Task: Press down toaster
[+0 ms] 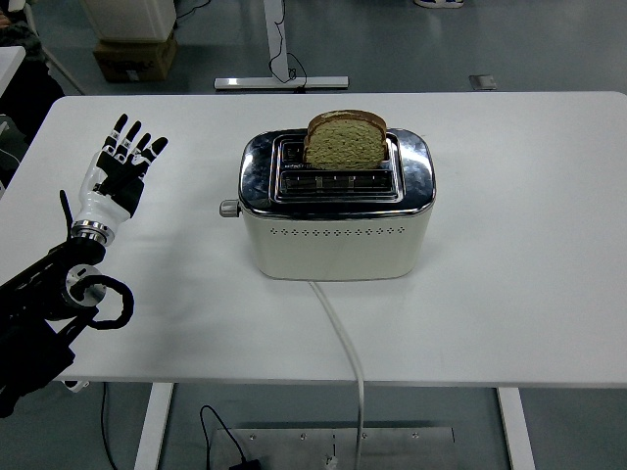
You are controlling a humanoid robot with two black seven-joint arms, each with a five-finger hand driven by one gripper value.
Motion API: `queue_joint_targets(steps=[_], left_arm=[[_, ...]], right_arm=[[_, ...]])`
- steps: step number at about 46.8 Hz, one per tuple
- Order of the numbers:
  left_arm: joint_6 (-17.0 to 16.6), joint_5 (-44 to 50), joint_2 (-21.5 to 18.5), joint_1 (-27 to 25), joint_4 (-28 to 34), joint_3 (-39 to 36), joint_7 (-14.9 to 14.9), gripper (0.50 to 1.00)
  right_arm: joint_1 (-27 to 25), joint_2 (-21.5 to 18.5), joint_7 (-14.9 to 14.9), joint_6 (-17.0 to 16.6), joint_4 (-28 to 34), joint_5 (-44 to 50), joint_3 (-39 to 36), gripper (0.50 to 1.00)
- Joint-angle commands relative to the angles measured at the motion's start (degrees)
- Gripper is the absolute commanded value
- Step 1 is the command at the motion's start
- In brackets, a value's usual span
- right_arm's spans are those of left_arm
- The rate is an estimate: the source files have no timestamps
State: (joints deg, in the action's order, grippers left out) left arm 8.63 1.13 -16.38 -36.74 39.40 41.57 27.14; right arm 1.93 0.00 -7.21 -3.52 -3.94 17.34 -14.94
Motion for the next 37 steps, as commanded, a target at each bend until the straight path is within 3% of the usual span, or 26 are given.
queue_joint_targets(steps=[1,13,37], left_arm=[[0.42,0.01,0.82,0.00,-1.17,0.09,0.01,1.000],[2.36,1.59,1.78,-0.44,-1.35,0.53,0.10,1.000],[2.45,2.12,2.31,-1.67,-2.75,0.62,0.02,1.000]], right_arm=[[0.00,0.00,0.00,0.01,-0.02,-0.03,0.00,0.998],[0.00,0.00,0.00,0.01,-0.01,0.06,0.00,0.998],[0.00,0.00,0.00,-0.08,-0.02,0.15,0.00,0.998]])
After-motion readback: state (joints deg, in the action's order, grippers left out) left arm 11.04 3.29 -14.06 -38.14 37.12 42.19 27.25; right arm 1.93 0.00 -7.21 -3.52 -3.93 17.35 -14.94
